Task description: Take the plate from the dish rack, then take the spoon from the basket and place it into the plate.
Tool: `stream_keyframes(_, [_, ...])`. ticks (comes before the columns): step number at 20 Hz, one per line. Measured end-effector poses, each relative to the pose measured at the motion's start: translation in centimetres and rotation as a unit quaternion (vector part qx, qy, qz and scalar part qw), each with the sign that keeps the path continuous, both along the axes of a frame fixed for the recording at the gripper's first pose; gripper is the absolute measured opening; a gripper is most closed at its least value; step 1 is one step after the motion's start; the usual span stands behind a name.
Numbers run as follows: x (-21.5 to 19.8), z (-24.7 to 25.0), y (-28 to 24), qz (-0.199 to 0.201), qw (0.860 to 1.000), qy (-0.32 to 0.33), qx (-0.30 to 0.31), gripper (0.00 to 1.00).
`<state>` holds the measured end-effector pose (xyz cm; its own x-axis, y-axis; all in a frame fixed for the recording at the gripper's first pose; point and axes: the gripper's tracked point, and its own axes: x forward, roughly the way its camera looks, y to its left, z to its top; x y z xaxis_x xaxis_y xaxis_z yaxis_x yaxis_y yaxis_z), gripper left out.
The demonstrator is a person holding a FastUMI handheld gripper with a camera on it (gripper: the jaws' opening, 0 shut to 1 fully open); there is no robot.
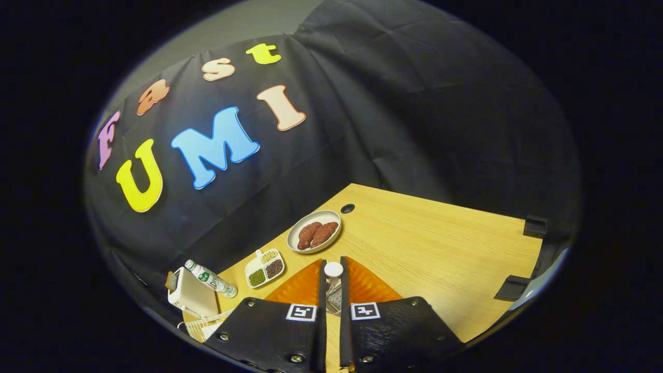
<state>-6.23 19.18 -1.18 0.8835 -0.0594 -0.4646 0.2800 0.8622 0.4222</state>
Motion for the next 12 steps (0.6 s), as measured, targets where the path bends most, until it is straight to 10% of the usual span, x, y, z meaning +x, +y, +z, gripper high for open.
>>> stream_keyframes(12, [-8.0,4.5,13.2,0.163,0.986,-0.026,0.008,0.1])
